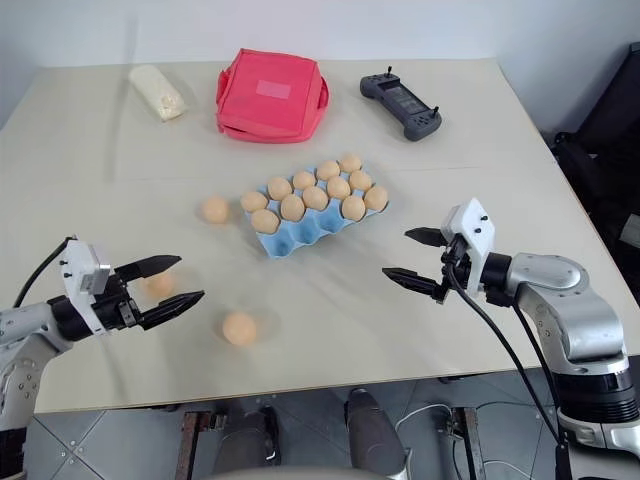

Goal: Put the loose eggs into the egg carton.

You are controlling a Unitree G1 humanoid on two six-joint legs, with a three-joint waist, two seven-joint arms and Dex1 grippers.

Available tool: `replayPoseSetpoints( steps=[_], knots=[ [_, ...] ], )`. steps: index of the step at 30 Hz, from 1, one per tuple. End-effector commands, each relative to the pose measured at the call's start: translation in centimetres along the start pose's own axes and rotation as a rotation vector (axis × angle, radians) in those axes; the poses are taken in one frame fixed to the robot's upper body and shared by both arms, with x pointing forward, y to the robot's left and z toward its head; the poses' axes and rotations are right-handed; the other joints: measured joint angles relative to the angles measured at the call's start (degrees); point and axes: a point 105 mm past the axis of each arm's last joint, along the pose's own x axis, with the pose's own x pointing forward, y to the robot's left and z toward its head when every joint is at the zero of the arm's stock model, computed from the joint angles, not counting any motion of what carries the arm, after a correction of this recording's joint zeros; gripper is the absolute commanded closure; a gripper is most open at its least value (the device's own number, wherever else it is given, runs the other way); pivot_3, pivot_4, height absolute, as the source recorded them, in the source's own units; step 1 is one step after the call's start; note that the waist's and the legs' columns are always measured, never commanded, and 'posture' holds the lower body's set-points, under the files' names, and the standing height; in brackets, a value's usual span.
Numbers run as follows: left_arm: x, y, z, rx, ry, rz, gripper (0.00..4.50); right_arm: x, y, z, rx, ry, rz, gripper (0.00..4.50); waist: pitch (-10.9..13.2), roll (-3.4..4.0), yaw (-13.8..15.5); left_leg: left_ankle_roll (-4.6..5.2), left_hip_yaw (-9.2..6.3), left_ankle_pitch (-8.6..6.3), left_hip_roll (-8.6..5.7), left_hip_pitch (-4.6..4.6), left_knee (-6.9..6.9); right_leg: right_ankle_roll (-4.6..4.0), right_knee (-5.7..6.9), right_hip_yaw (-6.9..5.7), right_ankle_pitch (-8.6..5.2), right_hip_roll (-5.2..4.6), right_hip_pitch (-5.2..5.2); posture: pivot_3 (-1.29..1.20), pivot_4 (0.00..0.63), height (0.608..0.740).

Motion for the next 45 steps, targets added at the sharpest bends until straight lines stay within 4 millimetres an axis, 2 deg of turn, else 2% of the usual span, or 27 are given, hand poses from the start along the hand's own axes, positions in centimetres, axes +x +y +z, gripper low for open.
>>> replayPoseSetpoints(
  steps=[1, 5, 6, 7, 10, 14, 19, 30, 36, 44, 45],
  knots=[
    [-1.1, -1.0, 1.4, 0.037, -0.014, 0.01, 0.0, -0.4, 1.1, 1.1, -0.046, -0.031, 0.064, 0.02, 0.0, 0.0, 0.1, 0.0, 0.0, -0.01, 0.0, 0.0, 0.0, -0.01, 0.0, 0.0, 0.0, 0.0, 0.01, 0.0, 0.15, 0.74],
    [-1.9, -1.8, 1.5, 0.033, 0.004, 0.032, 0.0, -0.1, 1.7, 1.2, -0.048, -0.03, 0.13, 0.02, 0.0, -0.02, 0.1, 0.02, 0.0, 0.0, -0.02, 0.01, 0.07, -0.03, 0.0, 0.01, -0.01, -0.01, 0.04, 0.0, 0.15, 0.74],
    [-2.1, -2.1, 1.5, 0.029, 0.01, 0.036, 0.0, 0.1, 1.8, 1.3, -0.052, -0.031, 0.153, 0.02, 0.0, -0.03, 0.1, 0.03, 0.0, 0.01, -0.01, 0.01, 0.08, -0.21, -0.01, 0.01, -0.1, -0.01, 0.04, 0.0, 0.15, 0.74],
    [-2.3, -2.3, 1.6, 0.026, 0.014, 0.039, 0.0, 0.2, 1.9, 1.4, -0.055, -0.032, 0.168, 0.02, 0.0, -0.03, 0.0, 0.03, 0.0, 0.01, -0.02, 0.02, 0.1, -0.84, -0.01, 0.02, -0.43, -0.02, 0.07, 0.0, 0.15, 0.74],
    [-2.6, -3.4, 1.5, 0.019, 0.037, 0.064, 0.0, 0.9, 2.1, 1.5, -0.058, -0.032, 0.221, 0.02, 0.0, -0.05, -0.2, 0.03, 0.02, 0.01, -0.02, 0.03, 0.14, -0.85, 0.0, 0.07, -0.44, -0.04, 0.08, 0.0, 0.15, 0.74],
    [-2.1, -5.6, 0.9, -0.011, 0.078, 0.05, 0.0, 1.8, 2.1, 1.7, -0.068, -0.032, 0.279, 0.02, 0.0, -0.05, -0.1, 0.03, 0.03, 0.01, -0.03, 0.08, 0.14, -0.86, 0.0, 0.09, -0.44, -0.03, 0.1, 0.0, 0.15, 0.74],
    [-1.2, -7.0, 0.1, -0.04, 0.116, 0.046, 0.0, 2.4, 2.1, 1.9, -0.077, -0.034, 0.322, 0.02, 0.0, -0.05, 0.0, 0.03, 0.03, 0.01, -0.04, 0.08, 0.14, -0.86, 0.0, 0.09, -0.44, -0.03, 0.11, 0.0, 0.15, 0.74],
    [2.3, -7.8, -2.6, -0.113, 0.18, 0.034, 0.0, 2.6, 2.5, 1.7, -0.076, -0.039, 0.339, 0.02, 0.0, -0.06, 0.0, 0.03, 0.02, 0.01, -0.07, 0.07, 0.21, -0.84, 0.01, 0.15, -0.43, -0.03, 0.12, 0.0, 0.15, 0.74],
    [4.0, -7.4, -3.0, -0.117, 0.193, 0.021, 0.0, 2.5, 2.5, 1.7, -0.072, -0.043, 0.321, 0.02, 0.0, -0.06, -0.1, 0.03, 0.02, 0.02, -0.07, 0.08, 0.25, -0.8, 0.03, 0.15, -0.41, -0.02, 0.12, 0.0, 0.15, 0.74],
    [5.1, -7.4, -3.4, -0.107, 0.216, 0.001, 0.0, 2.2, 2.6, 1.5, -0.067, -0.041, 0.301, 0.02, 0.0, -0.05, 0.1, 0.03, 0.02, 0.02, -0.07, 0.08, 0.26, -0.68, 0.04, 0.15, -0.34, -0.02, 0.14, 0.0, 0.15, 0.74],
    [5.2, -7.5, -3.4, -0.108, 0.216, -0.004, 0.2, 2.2, 2.6, 1.4, -0.067, -0.041, 0.299, 0.0, 0.0, -0.05, 0.1, 0.03, 0.02, 0.02, -0.07, 0.08, 0.27, -0.67, 0.04, 0.15, -0.34, -0.02, 0.14, 0.0, 0.15, 0.74]
  ],
)
